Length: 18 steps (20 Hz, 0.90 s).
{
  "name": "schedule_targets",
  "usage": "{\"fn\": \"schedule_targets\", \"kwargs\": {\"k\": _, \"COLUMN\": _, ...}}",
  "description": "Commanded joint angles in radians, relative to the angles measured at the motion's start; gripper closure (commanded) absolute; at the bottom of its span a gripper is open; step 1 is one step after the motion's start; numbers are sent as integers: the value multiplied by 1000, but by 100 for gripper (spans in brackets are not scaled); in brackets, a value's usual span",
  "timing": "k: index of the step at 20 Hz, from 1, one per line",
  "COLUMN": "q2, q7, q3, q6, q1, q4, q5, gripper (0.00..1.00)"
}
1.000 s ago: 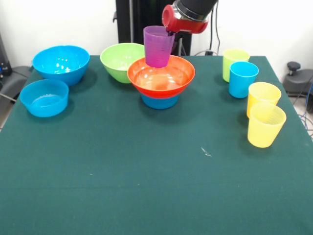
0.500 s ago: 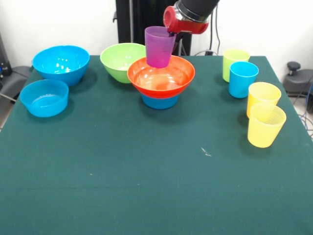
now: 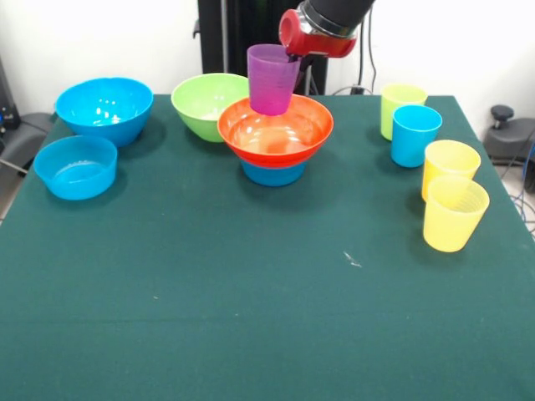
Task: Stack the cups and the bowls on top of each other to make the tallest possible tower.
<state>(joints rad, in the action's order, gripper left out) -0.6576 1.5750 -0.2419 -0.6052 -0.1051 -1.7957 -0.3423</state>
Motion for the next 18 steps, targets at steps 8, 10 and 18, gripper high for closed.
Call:
{"fn": "schedule_targets", "kwargs": {"k": 8, "q2": 64, "q7": 185, "q3": 48, "q6": 75, "q1": -20, "q4": 29, "q5": 5, "gripper": 100}}
{"fn": "schedule_targets", "kwargs": {"k": 10, "q2": 67, "q7": 196, "q3": 42, "q6": 84, "q1": -27, "q4": 28, "q5": 4, "gripper": 100}}
{"fn": "schedule_targets", "kwargs": {"k": 18, "q2": 102, "q7": 226, "q3": 26, "q6": 97, "q1": -50, "q4": 45, "q5": 2, "gripper": 100}}
